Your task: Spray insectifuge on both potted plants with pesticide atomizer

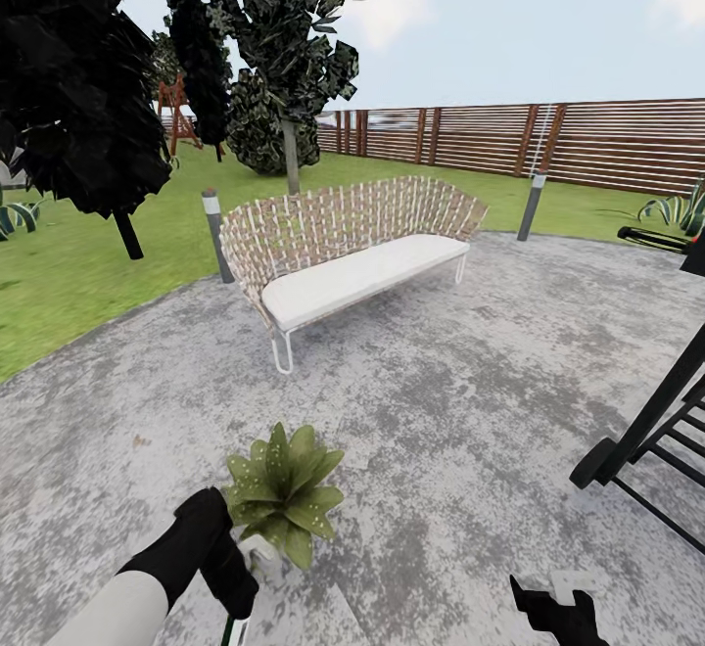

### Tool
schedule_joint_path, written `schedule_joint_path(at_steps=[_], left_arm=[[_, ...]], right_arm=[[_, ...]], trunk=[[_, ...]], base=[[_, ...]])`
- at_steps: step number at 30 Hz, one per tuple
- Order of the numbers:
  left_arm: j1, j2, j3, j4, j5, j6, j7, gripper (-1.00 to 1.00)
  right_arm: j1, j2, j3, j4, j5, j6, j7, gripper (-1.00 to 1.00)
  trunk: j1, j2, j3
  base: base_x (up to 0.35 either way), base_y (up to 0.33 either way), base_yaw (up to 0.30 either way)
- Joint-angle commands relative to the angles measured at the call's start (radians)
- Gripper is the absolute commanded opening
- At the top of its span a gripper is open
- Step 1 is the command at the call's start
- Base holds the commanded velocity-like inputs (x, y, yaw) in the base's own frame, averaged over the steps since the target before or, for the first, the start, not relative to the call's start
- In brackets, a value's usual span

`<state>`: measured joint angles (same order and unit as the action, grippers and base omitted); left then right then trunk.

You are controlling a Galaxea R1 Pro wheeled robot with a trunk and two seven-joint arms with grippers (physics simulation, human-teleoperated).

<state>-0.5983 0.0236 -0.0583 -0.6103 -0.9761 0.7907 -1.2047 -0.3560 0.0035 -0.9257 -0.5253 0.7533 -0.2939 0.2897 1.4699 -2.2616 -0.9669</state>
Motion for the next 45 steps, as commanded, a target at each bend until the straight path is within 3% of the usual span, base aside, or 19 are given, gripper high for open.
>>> schedule_joint_path(at_steps=[1,15,18,21,23,27,29,35,39,45], left_arm=[[0.004,0.001,-0.004,-0.003,-0.004,0.007,-0.007,-1.00],[-0.051,-0.039,0.007,-0.031,0.004,0.022,0.002,-1.00],[-0.042,-0.030,0.016,-0.023,0.007,0.020,0.093,-1.00],[-0.040,-0.034,0.045,-0.018,0.011,0.017,0.120,-1.00],[-0.040,-0.039,0.057,-0.017,0.023,0.016,0.124,-1.00],[-0.046,-0.064,0.058,-0.030,0.092,0.017,0.126,-1.00],[-0.053,-0.072,0.057,-0.032,0.104,0.019,0.126,-1.00],[-0.040,-0.062,0.058,-0.021,0.100,0.014,0.130,-1.00],[0.001,-0.054,0.058,-0.018,0.096,0.010,0.146,-1.00],[0.008,-0.057,0.051,-0.029,0.096,0.013,0.152,-1.00]], right_arm=[[-0.001,0.001,-0.009,0.000,0.006,-0.005,0.008,1.00],[-0.001,0.000,-0.009,0.000,0.006,-0.005,0.008,1.00],[-0.001,0.001,-0.008,0.000,0.006,-0.005,0.008,1.00],[-0.001,0.000,-0.008,0.001,0.006,-0.005,0.008,1.00],[-0.001,0.000,-0.008,0.001,0.006,-0.005,0.008,1.00],[-0.001,0.000,-0.008,0.001,0.006,-0.005,0.008,1.00],[-0.001,0.000,-0.008,0.001,0.006,-0.005,0.008,1.00],[-0.001,0.000,-0.009,0.001,0.006,-0.005,0.008,1.00],[-0.001,0.000,-0.008,0.001,0.006,-0.005,0.008,1.00],[-0.001,0.000,-0.009,0.001,0.006,-0.005,0.008,1.00]], trunk=[[0.000,0.000,-0.001],[0.000,0.000,-0.001],[0.000,0.000,-0.001],[0.000,0.000,-0.001],[0.000,0.000,-0.001],[0.000,0.000,-0.001],[0.000,0.000,-0.001],[0.000,0.000,-0.001],[0.000,0.000,-0.001],[0.000,0.000,-0.001]], base=[[0.000,0.000,0.000],[0.000,0.000,0.000],[0.000,0.000,0.000],[0.000,0.000,0.000],[0.000,0.000,0.000],[0.000,0.000,0.000],[0.000,0.000,0.000],[0.000,0.000,0.000],[0.000,0.000,0.000],[0.000,0.000,0.000]])
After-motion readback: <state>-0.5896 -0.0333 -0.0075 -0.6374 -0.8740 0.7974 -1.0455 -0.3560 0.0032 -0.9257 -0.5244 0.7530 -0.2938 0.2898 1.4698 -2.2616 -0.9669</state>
